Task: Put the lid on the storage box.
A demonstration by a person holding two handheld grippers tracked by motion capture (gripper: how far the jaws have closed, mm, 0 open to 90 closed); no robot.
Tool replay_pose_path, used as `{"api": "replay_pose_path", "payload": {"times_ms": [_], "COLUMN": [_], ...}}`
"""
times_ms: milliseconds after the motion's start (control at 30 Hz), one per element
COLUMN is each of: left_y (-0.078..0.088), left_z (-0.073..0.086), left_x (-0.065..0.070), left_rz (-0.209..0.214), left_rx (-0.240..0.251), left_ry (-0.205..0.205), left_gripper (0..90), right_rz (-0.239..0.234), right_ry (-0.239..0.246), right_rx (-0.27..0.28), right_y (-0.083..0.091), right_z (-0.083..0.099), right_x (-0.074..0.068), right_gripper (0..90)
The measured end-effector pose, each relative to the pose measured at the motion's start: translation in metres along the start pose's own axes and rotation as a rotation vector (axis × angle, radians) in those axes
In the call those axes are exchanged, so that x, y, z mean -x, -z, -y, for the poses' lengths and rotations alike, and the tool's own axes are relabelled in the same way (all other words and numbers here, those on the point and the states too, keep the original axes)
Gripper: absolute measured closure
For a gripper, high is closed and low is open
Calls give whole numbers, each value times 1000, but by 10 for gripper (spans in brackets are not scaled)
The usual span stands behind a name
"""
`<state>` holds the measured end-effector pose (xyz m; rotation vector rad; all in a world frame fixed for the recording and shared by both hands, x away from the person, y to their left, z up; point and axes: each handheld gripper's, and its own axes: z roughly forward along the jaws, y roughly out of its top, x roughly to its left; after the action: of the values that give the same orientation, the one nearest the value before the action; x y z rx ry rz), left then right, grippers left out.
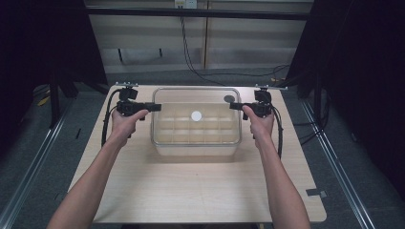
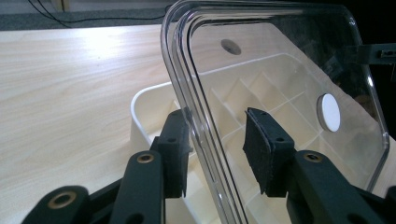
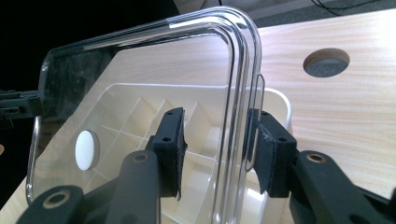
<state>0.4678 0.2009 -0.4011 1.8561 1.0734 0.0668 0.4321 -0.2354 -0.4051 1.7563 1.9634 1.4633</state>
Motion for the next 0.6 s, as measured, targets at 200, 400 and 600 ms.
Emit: {"api": "replay_pose_path", "payload": {"times_ms": [200, 400, 600], "left_y": [-6, -11, -18], "left_z": [2, 4, 9], "left_x": [-5, -8, -12], "left_rz": [6, 1, -11], "left_rx": [-9, -26, -39], "left_ry": [33, 34, 47], "left_gripper": [608, 596, 585], "right_rz": [17, 38, 58], "right_ry": [-7, -30, -22], "right_rx": [-20, -47, -75], "right_y": [-8, -16, -24], "right_z": [2, 4, 6], "right_x": [3, 8, 10], "right_gripper": [550, 519, 485]}}
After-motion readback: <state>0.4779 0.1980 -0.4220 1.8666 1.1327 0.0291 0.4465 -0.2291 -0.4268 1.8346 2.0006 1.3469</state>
